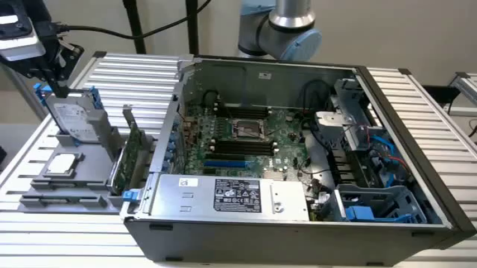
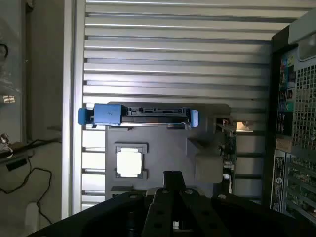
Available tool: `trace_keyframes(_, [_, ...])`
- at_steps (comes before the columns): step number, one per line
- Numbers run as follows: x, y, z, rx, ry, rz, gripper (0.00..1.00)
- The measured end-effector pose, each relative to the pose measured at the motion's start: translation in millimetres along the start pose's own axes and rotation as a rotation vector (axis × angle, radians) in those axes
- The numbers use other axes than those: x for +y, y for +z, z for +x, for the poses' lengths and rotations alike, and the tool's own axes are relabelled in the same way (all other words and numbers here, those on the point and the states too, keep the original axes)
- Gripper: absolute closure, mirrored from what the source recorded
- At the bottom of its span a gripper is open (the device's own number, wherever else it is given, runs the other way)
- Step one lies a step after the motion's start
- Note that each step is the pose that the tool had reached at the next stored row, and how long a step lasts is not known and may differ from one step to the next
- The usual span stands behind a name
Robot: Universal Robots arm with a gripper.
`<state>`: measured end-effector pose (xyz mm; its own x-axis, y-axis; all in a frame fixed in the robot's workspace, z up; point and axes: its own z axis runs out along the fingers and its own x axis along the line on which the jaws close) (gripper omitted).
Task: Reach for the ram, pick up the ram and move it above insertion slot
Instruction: 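Reach for the ram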
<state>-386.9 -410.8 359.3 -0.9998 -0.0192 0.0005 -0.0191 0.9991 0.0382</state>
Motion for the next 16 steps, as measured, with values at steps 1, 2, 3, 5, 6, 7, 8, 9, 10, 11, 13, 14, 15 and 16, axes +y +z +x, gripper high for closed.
trace_keyframes(1, [0.0,0.0,0.0,0.0000,0.000,0.0000,0.89])
trace_keyframes(2, [0.0,0.1,0.0,-0.0001,0.000,-0.0001,0.89])
trace_keyframes(3, [0.0,0.0,0.1,-0.0001,0.000,0.0000,0.89])
trace_keyframes(5, [0.0,0.0,0.1,0.0000,0.000,0.0000,0.89])
trace_keyframes(6, [0.0,0.0,0.1,-0.0001,0.000,0.0000,0.89])
trace_keyframes(7, [0.0,0.0,0.1,0.0000,0.000,0.0000,0.89])
trace_keyframes(8, [0.0,0.0,0.1,0.0000,0.000,0.0000,0.89])
trace_keyframes(9, [0.0,0.0,0.1,0.0000,0.000,0.0000,0.89])
trace_keyframes(10, [0.0,0.0,0.1,0.0000,0.000,0.0000,0.89])
trace_keyframes(11, [0.0,0.0,0.1,0.0000,0.000,0.0000,0.89])
trace_keyframes(13, [0.0,0.0,0.1,0.0001,0.000,0.0000,0.89])
trace_keyframes(14, [-0.3,-0.1,0.2,0.0001,0.000,0.0001,0.89])
trace_keyframes(15, [-1.7,-0.1,0.2,0.0002,0.000,0.0000,0.89])
trace_keyframes(16, [-5.2,0.0,0.3,0.0001,0.000,0.0001,0.89])
